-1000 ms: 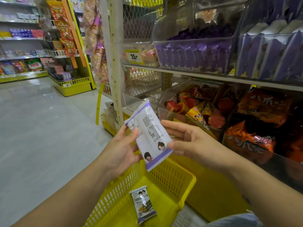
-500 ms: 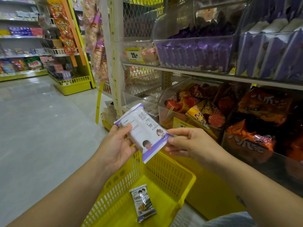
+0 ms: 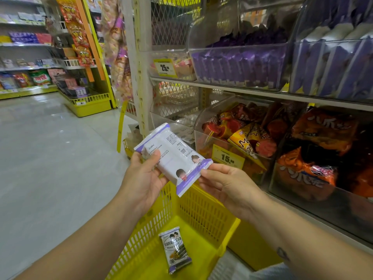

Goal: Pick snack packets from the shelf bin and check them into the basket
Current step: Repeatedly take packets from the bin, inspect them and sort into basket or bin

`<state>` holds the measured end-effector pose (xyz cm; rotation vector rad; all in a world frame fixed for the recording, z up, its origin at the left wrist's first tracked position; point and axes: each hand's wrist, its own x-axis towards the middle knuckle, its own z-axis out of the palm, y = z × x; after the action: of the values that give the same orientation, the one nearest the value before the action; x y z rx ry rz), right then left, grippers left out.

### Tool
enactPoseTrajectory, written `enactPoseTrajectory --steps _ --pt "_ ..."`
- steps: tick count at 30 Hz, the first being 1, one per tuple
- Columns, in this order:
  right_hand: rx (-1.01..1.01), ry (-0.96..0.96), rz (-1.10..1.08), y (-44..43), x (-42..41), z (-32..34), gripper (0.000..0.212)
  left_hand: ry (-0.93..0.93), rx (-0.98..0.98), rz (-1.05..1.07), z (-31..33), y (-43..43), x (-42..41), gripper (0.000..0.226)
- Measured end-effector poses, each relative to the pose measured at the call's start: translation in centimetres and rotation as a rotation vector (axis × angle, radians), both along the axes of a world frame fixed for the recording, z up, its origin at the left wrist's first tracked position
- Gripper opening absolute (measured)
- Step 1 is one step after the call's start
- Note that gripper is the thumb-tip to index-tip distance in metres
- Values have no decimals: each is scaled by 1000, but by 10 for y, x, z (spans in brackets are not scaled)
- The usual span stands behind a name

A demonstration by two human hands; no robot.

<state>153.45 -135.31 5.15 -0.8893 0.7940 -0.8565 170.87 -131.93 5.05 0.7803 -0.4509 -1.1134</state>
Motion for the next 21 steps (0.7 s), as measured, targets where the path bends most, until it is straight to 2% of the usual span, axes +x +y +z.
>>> enactPoseTrajectory --steps 2,5,9,13,15,18,21 --pt "64 -29 -32 -3 1 -1 24 14 -16 -16 1 1 -3 32" --pt "107 -4 -36 -9 1 -2 17 24 -41 -103 6 3 -8 49" --pt "116 55 -23 -14 -2 -1 14 22 -29 -191 12 6 -9 31" --pt "91 73 -3 -15 -5 -1 15 17 -20 -259 17 10 -10 49" --pt "17 86 -12 -13 -4 -1 13 25 1 -252 16 11 -8 52" --pt "-255 159 -30 -9 -2 1 9 -20 61 -214 10 8 -4 41" --pt "-484 263 58 -4 -1 3 18 -87 103 -178 6 6 -3 37"
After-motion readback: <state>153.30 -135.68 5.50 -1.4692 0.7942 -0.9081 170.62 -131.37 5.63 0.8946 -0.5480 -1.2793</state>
